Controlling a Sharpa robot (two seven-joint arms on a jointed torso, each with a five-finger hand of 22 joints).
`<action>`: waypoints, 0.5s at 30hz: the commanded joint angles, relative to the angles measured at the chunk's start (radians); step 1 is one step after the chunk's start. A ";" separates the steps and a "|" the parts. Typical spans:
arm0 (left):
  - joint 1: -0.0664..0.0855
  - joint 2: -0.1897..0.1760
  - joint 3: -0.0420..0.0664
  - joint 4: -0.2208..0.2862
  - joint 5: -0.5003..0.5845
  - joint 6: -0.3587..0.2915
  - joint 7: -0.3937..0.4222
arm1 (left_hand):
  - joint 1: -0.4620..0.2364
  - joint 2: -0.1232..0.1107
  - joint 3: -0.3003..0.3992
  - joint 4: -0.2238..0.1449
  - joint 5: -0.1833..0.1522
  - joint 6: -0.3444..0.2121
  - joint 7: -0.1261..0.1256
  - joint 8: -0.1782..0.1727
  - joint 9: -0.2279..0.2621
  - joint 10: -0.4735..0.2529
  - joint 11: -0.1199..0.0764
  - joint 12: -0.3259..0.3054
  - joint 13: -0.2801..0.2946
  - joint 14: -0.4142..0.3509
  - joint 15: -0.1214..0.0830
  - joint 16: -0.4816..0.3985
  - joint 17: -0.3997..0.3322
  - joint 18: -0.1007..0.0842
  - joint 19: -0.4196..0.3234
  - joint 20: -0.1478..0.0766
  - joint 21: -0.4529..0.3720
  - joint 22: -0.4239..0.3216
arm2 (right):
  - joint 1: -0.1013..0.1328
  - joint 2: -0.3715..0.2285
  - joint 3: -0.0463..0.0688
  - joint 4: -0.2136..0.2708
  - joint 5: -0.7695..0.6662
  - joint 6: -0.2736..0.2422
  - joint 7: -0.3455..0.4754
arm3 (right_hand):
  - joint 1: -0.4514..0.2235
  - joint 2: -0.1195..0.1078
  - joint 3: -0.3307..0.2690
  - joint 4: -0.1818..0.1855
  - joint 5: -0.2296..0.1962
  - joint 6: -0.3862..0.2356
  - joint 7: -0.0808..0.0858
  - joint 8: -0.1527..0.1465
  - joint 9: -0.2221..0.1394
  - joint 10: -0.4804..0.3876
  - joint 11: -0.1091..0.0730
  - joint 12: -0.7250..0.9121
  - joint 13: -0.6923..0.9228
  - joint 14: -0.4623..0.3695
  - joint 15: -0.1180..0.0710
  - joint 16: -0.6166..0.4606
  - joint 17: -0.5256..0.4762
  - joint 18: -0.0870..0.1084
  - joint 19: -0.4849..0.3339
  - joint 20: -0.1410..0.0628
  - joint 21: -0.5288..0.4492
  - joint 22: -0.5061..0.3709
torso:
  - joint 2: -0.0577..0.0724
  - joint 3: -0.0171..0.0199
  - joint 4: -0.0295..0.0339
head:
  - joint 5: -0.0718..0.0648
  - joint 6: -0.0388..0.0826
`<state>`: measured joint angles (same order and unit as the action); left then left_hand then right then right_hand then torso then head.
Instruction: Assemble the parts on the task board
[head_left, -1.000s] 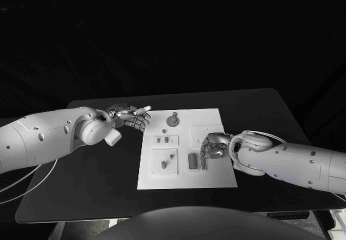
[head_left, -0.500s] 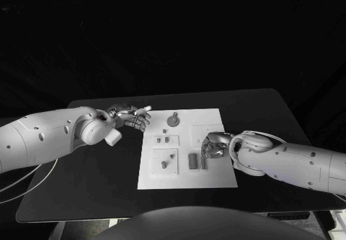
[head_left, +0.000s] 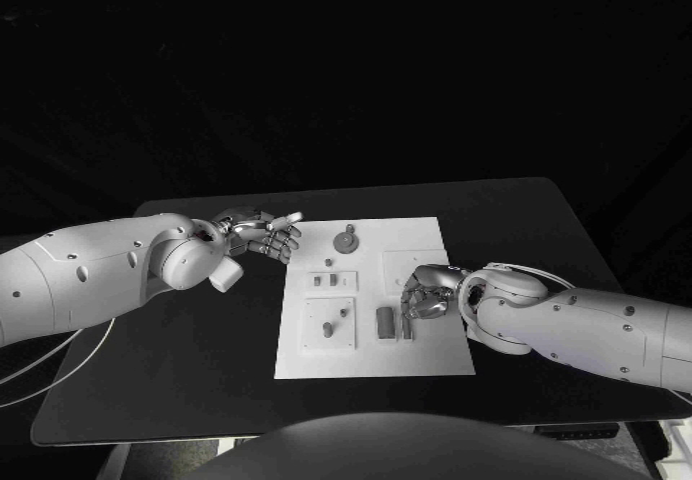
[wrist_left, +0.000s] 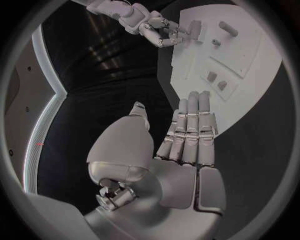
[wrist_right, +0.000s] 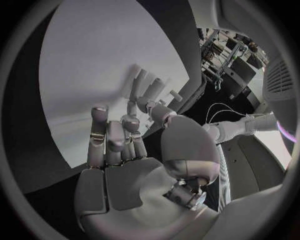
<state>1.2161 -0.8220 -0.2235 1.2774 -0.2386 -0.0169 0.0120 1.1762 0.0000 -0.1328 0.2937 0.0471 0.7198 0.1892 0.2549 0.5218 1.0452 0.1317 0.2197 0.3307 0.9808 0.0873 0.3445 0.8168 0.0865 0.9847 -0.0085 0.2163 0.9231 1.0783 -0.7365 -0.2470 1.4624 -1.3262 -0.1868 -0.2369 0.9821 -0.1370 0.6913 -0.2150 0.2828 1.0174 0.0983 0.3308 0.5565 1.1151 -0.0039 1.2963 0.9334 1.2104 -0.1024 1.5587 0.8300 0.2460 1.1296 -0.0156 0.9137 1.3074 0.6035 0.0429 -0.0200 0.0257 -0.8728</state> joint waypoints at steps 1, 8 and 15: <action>0.001 0.001 0.001 0.002 -0.002 0.014 0.005 | -0.007 -0.003 0.006 0.002 0.003 -0.007 0.032 -0.001 -0.001 -0.009 0.001 0.004 -0.001 -0.004 0.006 -0.006 0.001 0.013 -0.008 0.002 -0.004 0.001 | -0.002 0.003 -0.001 -0.002 -0.002 0.006 0.006 | 0.001 -0.016 -0.001 0.006 -0.003 -0.001 0.001 0.000 0.000 -0.003 -0.007 -0.001 -0.001 -0.003 -0.008 -0.006 -0.001 0.016 0.007 -0.003 -0.004 0.002 | 0.000 0.0000 -0.0002 | 0.000 0.000; 0.001 0.002 0.001 0.001 -0.003 0.015 0.005 | -0.006 -0.003 0.006 0.002 0.003 -0.008 0.032 -0.001 -0.001 -0.009 0.001 0.004 -0.001 -0.004 0.006 -0.007 0.001 0.013 -0.008 0.002 -0.004 0.001 | -0.004 0.009 -0.001 -0.007 -0.013 0.018 0.003 | 0.010 -0.011 0.002 0.005 -0.003 0.000 0.000 0.001 0.002 -0.003 -0.007 -0.001 -0.001 -0.002 -0.008 -0.006 0.000 0.016 0.007 -0.005 -0.005 0.003 | 0.000 0.0001 -0.0002 | -0.001 0.000; 0.001 0.002 0.001 0.001 -0.003 0.016 0.006 | -0.006 -0.003 0.006 0.002 0.003 -0.008 0.032 -0.001 -0.001 -0.010 0.001 0.004 -0.001 -0.005 0.006 -0.007 0.001 0.013 -0.008 0.002 -0.004 0.001 | -0.007 0.013 -0.001 -0.010 -0.030 0.024 0.004 | 0.034 0.024 -0.001 -0.019 -0.003 0.008 -0.003 0.007 0.008 -0.002 -0.010 -0.001 -0.001 -0.002 -0.010 -0.006 0.003 0.016 0.004 -0.006 -0.005 0.005 | 0.000 0.0002 0.0001 | 0.000 0.000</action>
<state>1.2162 -0.8212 -0.2235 1.2766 -0.2395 -0.0156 0.0115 1.1762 0.0001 -0.1328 0.2937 0.0471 0.7198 0.1892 0.2549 0.5219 1.0413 0.1354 0.2197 0.3308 0.9808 0.0873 0.3445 0.8167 0.0866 0.9847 -0.0085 0.2164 0.9229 1.0745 -0.7258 -0.2466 1.4518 -1.3344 -0.1847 -0.2381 1.0142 -0.1153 0.6899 -0.2316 0.2828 1.0185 0.0966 0.3317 0.5645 1.1115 -0.0074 1.2963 0.9335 1.2076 -0.1051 1.5587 0.8316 0.2459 1.1349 -0.0179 0.9137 1.3073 0.6035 0.0429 -0.0201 0.0251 -0.8728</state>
